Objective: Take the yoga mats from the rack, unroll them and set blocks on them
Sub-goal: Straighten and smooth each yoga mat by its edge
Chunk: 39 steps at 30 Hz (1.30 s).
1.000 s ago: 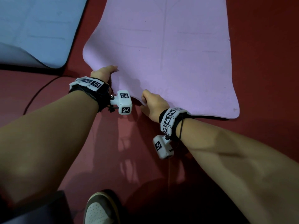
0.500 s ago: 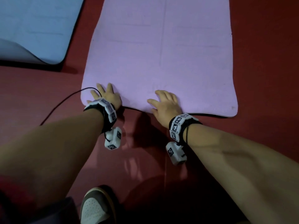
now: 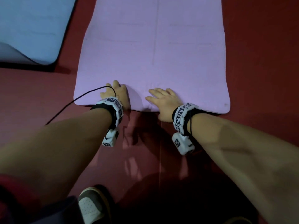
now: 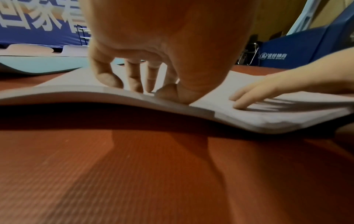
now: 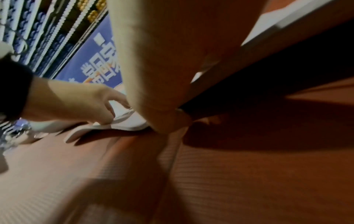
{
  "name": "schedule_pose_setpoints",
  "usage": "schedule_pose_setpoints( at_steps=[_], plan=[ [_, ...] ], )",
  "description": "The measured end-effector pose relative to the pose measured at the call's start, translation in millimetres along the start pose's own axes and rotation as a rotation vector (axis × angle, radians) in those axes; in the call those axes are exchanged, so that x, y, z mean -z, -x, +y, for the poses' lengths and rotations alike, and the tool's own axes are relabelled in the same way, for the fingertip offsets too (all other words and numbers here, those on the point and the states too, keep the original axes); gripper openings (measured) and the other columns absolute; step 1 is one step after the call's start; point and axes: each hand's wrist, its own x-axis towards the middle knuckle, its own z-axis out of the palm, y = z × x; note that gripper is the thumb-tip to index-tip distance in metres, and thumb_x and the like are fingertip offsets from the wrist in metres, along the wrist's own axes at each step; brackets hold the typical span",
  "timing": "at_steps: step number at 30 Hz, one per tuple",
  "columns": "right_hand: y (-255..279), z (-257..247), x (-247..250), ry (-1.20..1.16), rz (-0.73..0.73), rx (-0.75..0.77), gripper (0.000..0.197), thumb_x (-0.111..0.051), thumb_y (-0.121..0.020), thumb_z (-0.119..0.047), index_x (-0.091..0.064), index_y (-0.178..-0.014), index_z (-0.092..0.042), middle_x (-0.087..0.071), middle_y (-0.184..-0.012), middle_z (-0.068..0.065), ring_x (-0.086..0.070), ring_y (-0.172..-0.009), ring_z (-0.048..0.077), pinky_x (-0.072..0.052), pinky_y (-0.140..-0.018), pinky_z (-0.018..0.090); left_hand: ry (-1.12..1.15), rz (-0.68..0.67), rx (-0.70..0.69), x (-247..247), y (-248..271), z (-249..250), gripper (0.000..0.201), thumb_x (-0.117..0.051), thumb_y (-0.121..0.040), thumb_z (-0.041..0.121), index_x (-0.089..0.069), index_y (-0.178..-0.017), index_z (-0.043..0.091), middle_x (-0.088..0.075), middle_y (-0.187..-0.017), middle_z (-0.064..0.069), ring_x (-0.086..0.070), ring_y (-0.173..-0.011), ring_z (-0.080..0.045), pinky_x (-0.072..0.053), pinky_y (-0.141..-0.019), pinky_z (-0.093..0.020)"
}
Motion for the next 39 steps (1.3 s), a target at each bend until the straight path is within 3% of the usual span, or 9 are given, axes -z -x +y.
schedule_pose_setpoints(
  at_steps=[5, 9, 12, 15, 19, 22, 27, 32, 39],
  plan=[
    [7.0, 16.3, 13.5, 0.080, 0.051, -0.221, 0.071, -0.056, -0.073, -0.013, -0.039, -0.140, -0.027, -0.038, -0.146, 0.007, -0.035, -0.130, 0.033, -0.029, -0.102, 0.045, 0.145, -0.093, -0.166, 18.4, -2.5, 5.2, 0.070, -0.076, -0.073, 0.030, -0.046, -0.136, 0.027, -0.038, -0.130, -0.015, -0.056, -0.107, -0.042, -0.051, -0.091, -0.045],
    [5.6, 18.5, 31.1, 0.024, 0.143, -0.201, 0.055, -0.049, -0.081, -0.009, -0.049, -0.133, -0.028, -0.049, -0.138, -0.001, -0.041, -0.121, 0.028, -0.032, -0.094, 0.043, 0.323, -0.190, -0.311, 43.6, -7.9, 10.1, 0.065, -0.071, -0.081, 0.049, -0.049, -0.140, 0.032, -0.040, -0.141, -0.006, -0.050, -0.125, -0.030, -0.040, -0.105, -0.039],
    [6.9, 23.3, 42.3, -0.016, 0.243, -0.186, 0.053, -0.046, -0.086, -0.010, -0.050, -0.135, -0.028, -0.051, -0.139, -0.004, -0.041, -0.124, 0.027, -0.032, -0.096, 0.043, 0.269, -0.278, -0.376, 62.3, -11.0, 11.2, 0.080, -0.079, -0.071, 0.059, -0.051, -0.140, 0.029, -0.041, -0.143, -0.004, -0.046, -0.129, -0.026, -0.038, -0.106, -0.040],
    [3.9, 23.4, 53.1, -0.041, 0.331, -0.168, 0.054, -0.045, -0.088, -0.006, -0.049, -0.137, -0.028, -0.052, -0.137, -0.006, -0.042, -0.123, 0.026, -0.033, -0.095, 0.042, 0.093, -0.152, -0.427, 63.5, -12.8, 14.9, 0.081, -0.086, -0.068, 0.041, -0.050, -0.139, 0.026, -0.045, -0.140, -0.006, -0.052, -0.121, -0.029, -0.046, -0.097, -0.038],
    [-0.1, 23.2, 59.2, -0.119, 0.370, -0.200, 0.056, -0.045, -0.087, -0.003, -0.051, -0.137, -0.027, -0.053, -0.137, -0.006, -0.043, -0.124, 0.026, -0.036, -0.095, 0.041, 0.004, 0.143, -0.486, 43.0, -7.4, 15.0, 0.052, -0.059, -0.082, 0.039, -0.058, -0.132, 0.025, -0.055, -0.131, -0.007, -0.053, -0.110, -0.035, -0.049, -0.088, -0.044],
    [-0.1, 24.3, 58.0, -0.150, 0.354, -0.192, 0.054, -0.045, -0.087, -0.005, -0.051, -0.137, -0.026, -0.055, -0.135, -0.005, -0.044, -0.123, 0.026, -0.036, -0.095, 0.040, -0.016, 0.281, -0.448, 36.9, -6.9, 15.3, 0.052, -0.047, -0.083, 0.040, -0.058, -0.130, 0.021, -0.059, -0.129, -0.007, -0.050, -0.111, -0.035, -0.040, -0.087, -0.046],
    [5.7, 30.7, 65.3, -0.228, 0.404, -0.122, 0.047, -0.044, -0.096, -0.044, -0.052, -0.139, -0.024, -0.053, -0.137, -0.003, -0.039, -0.130, 0.024, -0.033, -0.103, 0.042, 0.139, 0.295, -0.372, 51.0, -17.0, 27.6, 0.042, -0.054, -0.091, 0.028, -0.052, -0.132, 0.018, -0.058, -0.130, -0.007, -0.050, -0.116, -0.035, -0.040, -0.092, -0.049],
    [-2.3, 38.7, 72.1, -0.522, 0.305, -0.172, 0.050, -0.033, -0.101, -0.050, -0.049, -0.143, -0.029, -0.051, -0.144, -0.003, -0.035, -0.136, 0.023, -0.028, -0.113, 0.044, 0.204, 0.360, -0.381, 59.0, -21.5, 35.7, 0.031, -0.051, -0.094, 0.026, -0.058, -0.122, 0.015, -0.062, -0.122, -0.008, -0.050, -0.112, -0.034, -0.039, -0.090, -0.047],
    [-4.3, 46.4, 75.2, -0.481, 0.009, -0.242, 0.087, -0.066, -0.084, -0.056, -0.023, -0.155, -0.030, -0.039, -0.152, 0.009, -0.037, -0.139, 0.028, -0.032, -0.112, 0.038, 0.191, 0.389, -0.485, 63.7, -16.7, 36.8, 0.033, -0.053, -0.084, 0.013, -0.064, -0.114, 0.014, -0.066, -0.114, -0.008, -0.055, -0.105, -0.035, -0.041, -0.084, -0.044]
  ],
)
